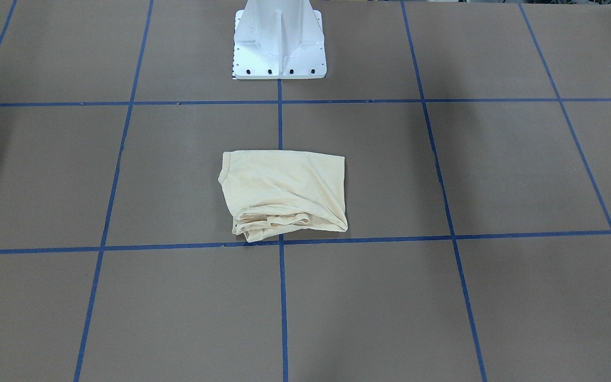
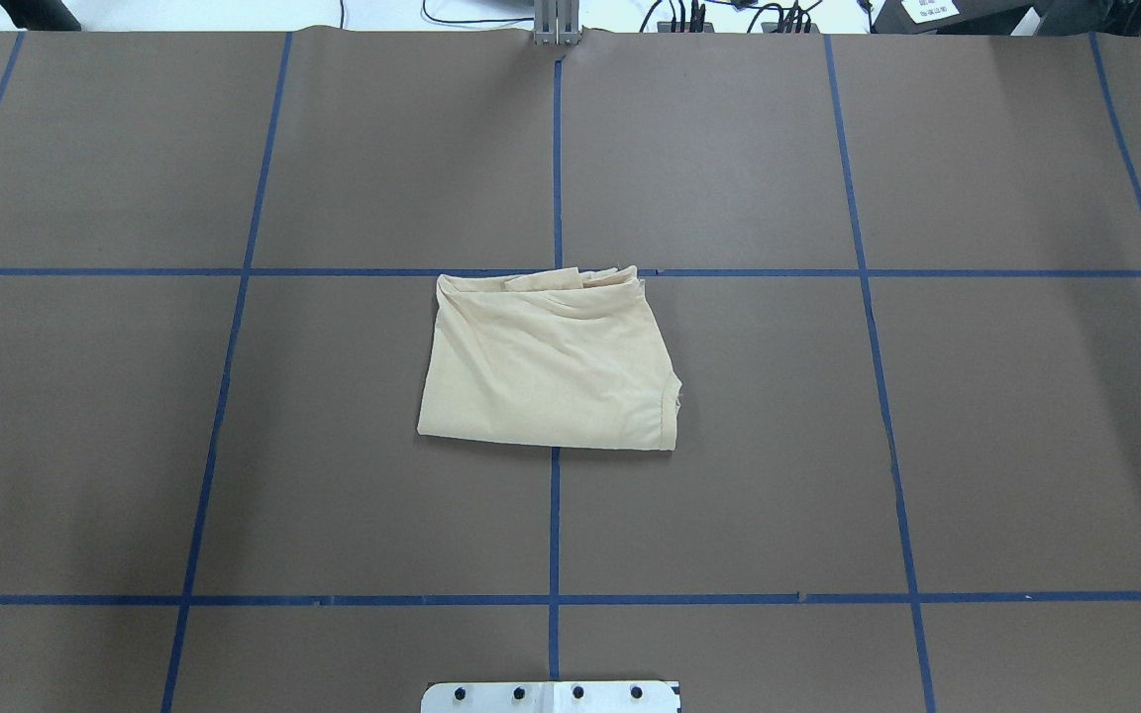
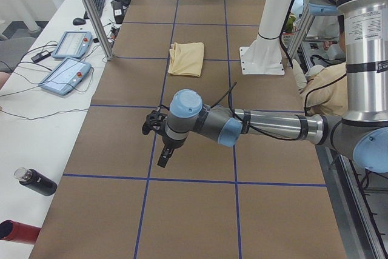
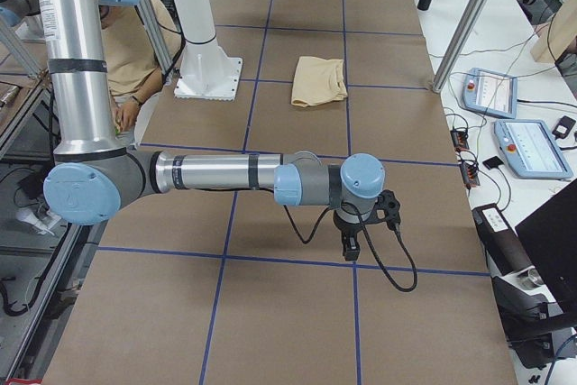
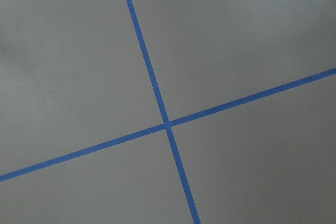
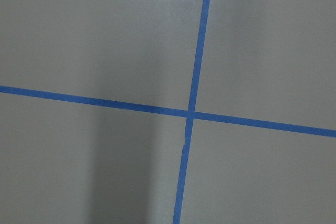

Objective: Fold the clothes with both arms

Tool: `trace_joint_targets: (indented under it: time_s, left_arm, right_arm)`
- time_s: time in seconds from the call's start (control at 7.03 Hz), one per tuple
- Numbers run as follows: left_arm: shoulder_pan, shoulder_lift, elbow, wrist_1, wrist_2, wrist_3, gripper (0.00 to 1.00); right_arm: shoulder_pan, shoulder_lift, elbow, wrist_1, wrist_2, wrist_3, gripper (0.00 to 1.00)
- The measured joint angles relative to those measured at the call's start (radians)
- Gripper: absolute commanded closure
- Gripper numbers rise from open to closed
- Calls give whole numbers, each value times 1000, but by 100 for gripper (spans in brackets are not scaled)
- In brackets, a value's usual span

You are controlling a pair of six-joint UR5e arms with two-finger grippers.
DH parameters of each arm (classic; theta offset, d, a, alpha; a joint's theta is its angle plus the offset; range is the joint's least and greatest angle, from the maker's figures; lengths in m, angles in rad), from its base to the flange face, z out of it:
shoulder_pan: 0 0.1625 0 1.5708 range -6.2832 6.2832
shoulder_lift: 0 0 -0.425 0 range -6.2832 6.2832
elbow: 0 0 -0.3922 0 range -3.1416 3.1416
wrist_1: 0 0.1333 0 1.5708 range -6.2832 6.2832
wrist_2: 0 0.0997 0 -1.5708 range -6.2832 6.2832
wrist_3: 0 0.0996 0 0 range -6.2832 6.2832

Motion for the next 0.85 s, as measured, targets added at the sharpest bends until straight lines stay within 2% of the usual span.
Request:
trace_joint_targets:
  time_s: [0.43, 0.85]
  left_arm:
    - [-1, 29, -89, 5, -25, -43, 0]
    - [2, -12, -69, 11, -16, -48, 0]
  right_arm:
    - [-3, -12, 3, 10, 6, 8, 0]
    - [-5, -11, -1, 13, 5, 7, 0]
